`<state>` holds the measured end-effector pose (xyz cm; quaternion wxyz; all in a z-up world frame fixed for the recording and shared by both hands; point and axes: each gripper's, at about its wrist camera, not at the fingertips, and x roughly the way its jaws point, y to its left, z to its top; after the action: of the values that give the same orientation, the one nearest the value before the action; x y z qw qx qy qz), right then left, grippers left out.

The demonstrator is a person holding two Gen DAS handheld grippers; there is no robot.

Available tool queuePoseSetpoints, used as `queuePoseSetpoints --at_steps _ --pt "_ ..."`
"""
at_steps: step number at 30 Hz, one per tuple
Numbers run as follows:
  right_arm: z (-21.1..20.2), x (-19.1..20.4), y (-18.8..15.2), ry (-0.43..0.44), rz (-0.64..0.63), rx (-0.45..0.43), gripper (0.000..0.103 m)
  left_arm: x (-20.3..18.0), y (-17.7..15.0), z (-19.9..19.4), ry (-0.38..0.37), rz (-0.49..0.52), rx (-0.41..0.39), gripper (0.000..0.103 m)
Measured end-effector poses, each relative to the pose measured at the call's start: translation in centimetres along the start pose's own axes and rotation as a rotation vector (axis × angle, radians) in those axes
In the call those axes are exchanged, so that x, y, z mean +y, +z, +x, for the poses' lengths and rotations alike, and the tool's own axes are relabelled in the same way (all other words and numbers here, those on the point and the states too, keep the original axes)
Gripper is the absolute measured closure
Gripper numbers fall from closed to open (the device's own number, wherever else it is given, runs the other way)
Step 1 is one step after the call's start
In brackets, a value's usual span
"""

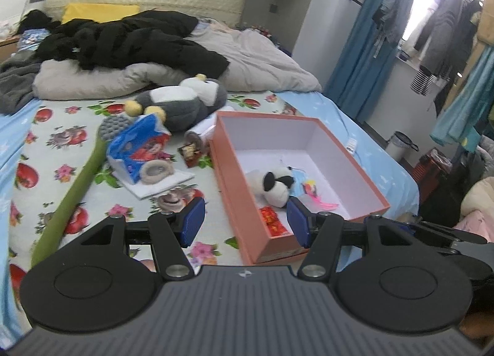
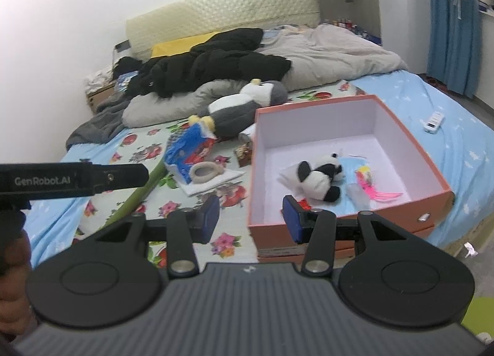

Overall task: Organize soft objects
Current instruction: 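Withdraw both open tools from the box toward the remaining items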

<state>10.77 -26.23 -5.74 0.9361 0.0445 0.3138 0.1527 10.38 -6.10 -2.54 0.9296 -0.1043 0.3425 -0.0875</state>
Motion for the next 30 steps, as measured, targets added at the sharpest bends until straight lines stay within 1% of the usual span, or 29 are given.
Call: queuePoseSetpoints --at_steps 6,9,11,12,14,15,17,20,25,27,30 --pt "0.7 2.7 -0.1 0.058 -0.034 0.008 0.055 2.9 -0.8 -1.8 0.041 -0.047 -0.008 0.038" --pt "1.7 3.7 -0.6 0.107 -0.039 0.027 0.055 4.4 -1.3 -1.9 0.067 -0.065 -0.011 0.038" --pt "3.2 4.4 -1.2 0.12 -0.078 0.06 0.055 5.4 -2.0 -1.4 0.096 -0.059 -0.017 0.038" --pt "4.1 4.7 -1.4 0.123 -0.087 0.082 0.055 6.2 -2.5 -0.7 0.113 -0.065 -0.013 0.038" --pt "5.5 5.2 -1.6 0.15 -0.088 0.122 0.055 8.1 -3.1 0.6 0.157 -0.126 0.028 0.038" --pt "6.1 5.4 -1.6 0.163 -0.096 0.127 0.055 9.0 -3.4 1.0 0.156 -0.151 0.031 0.038" --pt "7.2 5.9 -1.6 0.164 -0.125 0.13 0.055 10.6 -3.8 1.8 0.158 -0.182 0.038 0.038" --pt "9.5 6.3 -1.5 0.162 -0.133 0.145 0.055 12.7 -3.8 3.7 0.179 -0.204 0.062 0.038" --pt "14.2 6.9 -1.0 0.174 -0.121 0.157 0.055 16.0 -2.4 7.1 0.175 -0.243 0.061 0.039" --pt "16.2 7.1 -0.9 0.182 -0.114 0.167 0.055 17.3 -1.5 9.0 0.171 -0.241 0.06 0.039" --pt "19.3 7.6 -0.6 0.2 -0.128 0.15 0.055 19.3 -0.2 12.1 0.168 -0.249 0.075 0.039"
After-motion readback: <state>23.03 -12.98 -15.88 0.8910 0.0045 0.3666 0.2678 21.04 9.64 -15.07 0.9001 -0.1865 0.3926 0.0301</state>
